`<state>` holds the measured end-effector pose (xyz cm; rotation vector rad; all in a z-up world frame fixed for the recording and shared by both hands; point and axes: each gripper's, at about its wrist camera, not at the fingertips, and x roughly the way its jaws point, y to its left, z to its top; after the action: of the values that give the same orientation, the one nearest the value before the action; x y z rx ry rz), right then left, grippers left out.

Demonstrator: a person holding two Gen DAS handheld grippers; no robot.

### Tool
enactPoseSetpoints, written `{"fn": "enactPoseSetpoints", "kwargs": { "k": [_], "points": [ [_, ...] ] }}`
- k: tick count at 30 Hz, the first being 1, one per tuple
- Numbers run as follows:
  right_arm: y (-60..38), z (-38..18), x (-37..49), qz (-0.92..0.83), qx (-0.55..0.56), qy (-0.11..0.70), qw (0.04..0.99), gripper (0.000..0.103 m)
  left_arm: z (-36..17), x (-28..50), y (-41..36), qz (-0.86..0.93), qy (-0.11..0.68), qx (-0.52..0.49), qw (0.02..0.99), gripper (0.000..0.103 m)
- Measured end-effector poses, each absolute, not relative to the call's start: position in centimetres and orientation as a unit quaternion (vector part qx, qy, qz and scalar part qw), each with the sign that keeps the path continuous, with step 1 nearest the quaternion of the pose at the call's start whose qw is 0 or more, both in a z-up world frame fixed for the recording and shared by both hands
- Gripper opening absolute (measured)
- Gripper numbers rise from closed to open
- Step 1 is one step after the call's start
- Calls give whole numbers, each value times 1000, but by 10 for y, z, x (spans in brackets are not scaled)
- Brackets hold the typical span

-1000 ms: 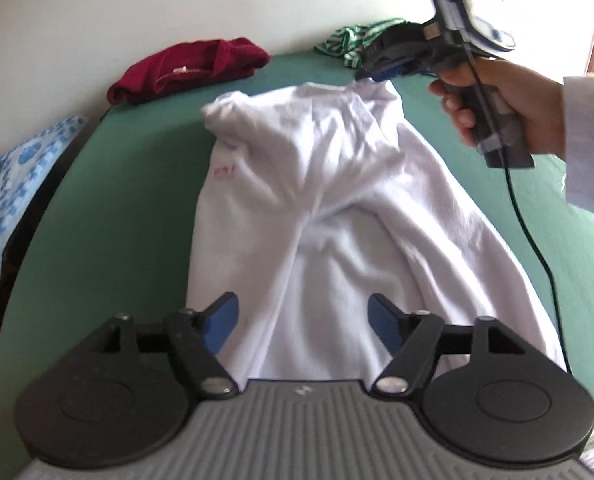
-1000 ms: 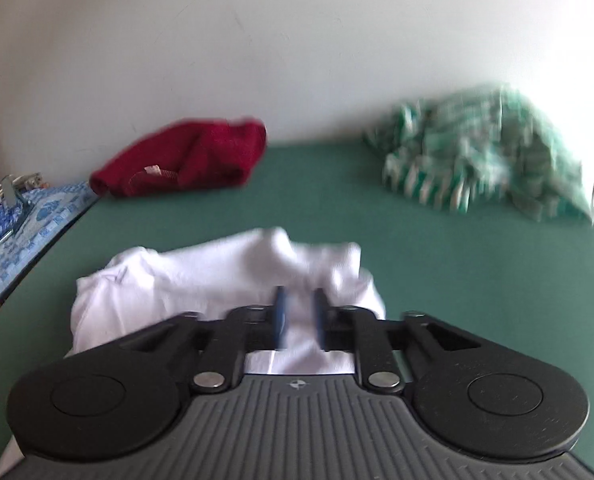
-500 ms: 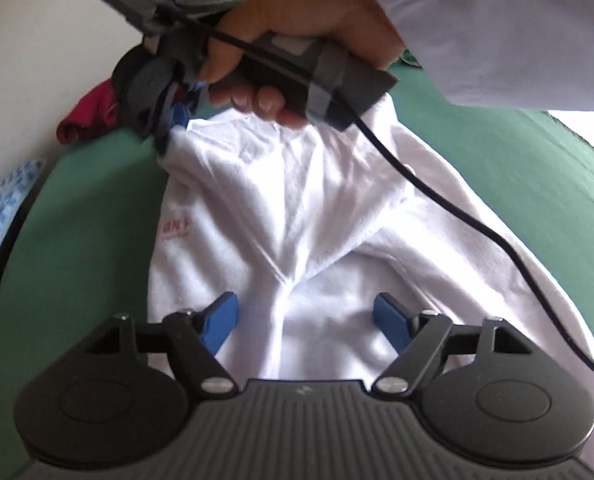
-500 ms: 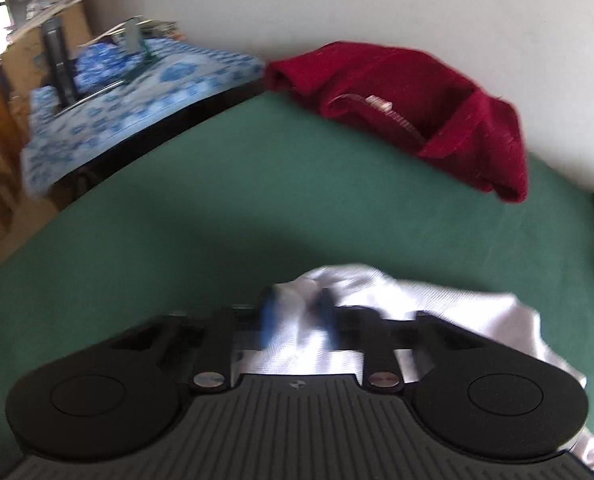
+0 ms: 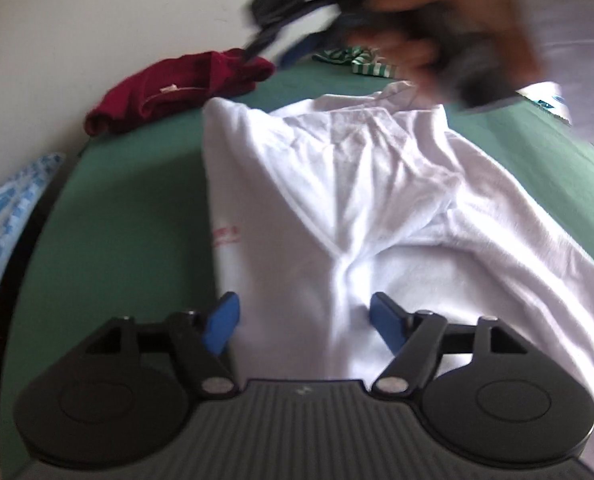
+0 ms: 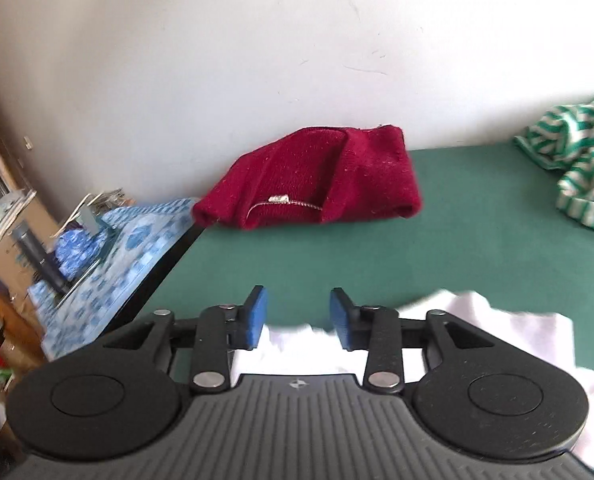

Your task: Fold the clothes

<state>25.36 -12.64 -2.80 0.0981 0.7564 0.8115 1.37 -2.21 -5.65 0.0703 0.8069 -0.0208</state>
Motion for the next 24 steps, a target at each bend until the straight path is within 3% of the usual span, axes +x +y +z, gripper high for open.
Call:
{"fn": "enactPoseSetpoints", "kwargs": {
  "k": [5,9,10,11,13,19,22,23,24],
  "points": [
    [-178,-42,211,260,8,383,886,41,-53,2,-10,-32,391,25,919,78],
    [-208,-59,185,244,85,411,874,41,-47,2,-21,-75,376,30,923,81],
    [-207,-61,182,239,78,412,876,37,-46,3,-24,-86,373,32,923,81],
    [-206,-63,179,234,71,413,877,21,-47,3,-27,-93,374,39,922,81],
    [-206,-64,172,226,66,410,881,3,-51,4,-34,-106,381,55,917,81],
    [-215,-63,159,201,63,373,904,4,-57,0,-37,-121,393,66,909,89],
    [-220,-68,152,190,61,380,903,23,-58,-5,-37,-122,393,67,909,90],
    [-224,-68,148,190,74,377,904,43,-58,-7,-37,-122,393,68,909,90],
    [-228,-64,142,194,97,368,904,52,-58,-8,-38,-123,392,68,909,91]
  ]
}}
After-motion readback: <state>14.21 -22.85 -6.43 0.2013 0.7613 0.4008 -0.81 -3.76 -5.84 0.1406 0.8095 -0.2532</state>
